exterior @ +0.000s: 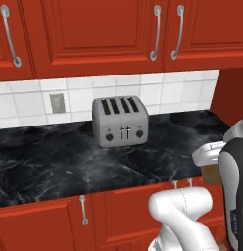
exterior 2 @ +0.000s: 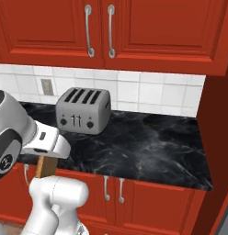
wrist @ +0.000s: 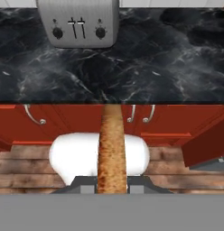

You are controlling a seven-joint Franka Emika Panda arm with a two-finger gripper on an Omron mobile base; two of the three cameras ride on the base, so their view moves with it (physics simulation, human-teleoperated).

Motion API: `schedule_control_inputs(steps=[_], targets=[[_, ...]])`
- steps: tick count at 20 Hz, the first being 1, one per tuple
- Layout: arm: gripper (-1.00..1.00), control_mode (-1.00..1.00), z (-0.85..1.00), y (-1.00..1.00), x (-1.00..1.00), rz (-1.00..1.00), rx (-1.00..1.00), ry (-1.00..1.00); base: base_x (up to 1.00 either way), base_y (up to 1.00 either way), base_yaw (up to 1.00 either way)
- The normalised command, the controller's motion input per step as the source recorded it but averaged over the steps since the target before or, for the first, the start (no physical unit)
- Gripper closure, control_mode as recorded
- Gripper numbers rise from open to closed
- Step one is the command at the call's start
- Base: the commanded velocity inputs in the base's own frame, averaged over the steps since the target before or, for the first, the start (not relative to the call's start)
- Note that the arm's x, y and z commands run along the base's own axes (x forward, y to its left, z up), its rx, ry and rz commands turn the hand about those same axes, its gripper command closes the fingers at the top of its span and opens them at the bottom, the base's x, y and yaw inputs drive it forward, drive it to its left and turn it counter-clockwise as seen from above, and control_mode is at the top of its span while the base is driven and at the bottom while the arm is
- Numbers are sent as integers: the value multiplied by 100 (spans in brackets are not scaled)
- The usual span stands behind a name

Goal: Start the toaster. Once the lever pops up, take the bread to the plate on the dining counter.

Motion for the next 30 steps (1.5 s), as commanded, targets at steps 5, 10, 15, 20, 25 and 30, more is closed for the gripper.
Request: schedule_control_inputs(steps=[5, 10, 15, 20, 25, 30], targets=[[100, 100, 0, 0, 0, 0, 0, 0, -71, 54, 11], [100, 100, 0, 0, 0, 0, 0, 0, -42, 57, 67], [100, 100, 0, 0, 0, 0, 0, 0, -14, 15, 91], [100, 100, 0, 0, 0, 0, 0, 0, 0, 6, 86], [100, 100, 0, 0, 0, 0, 0, 0, 0, 8, 95], [100, 100, 0, 0, 0, 0, 0, 0, 0, 3, 100]])
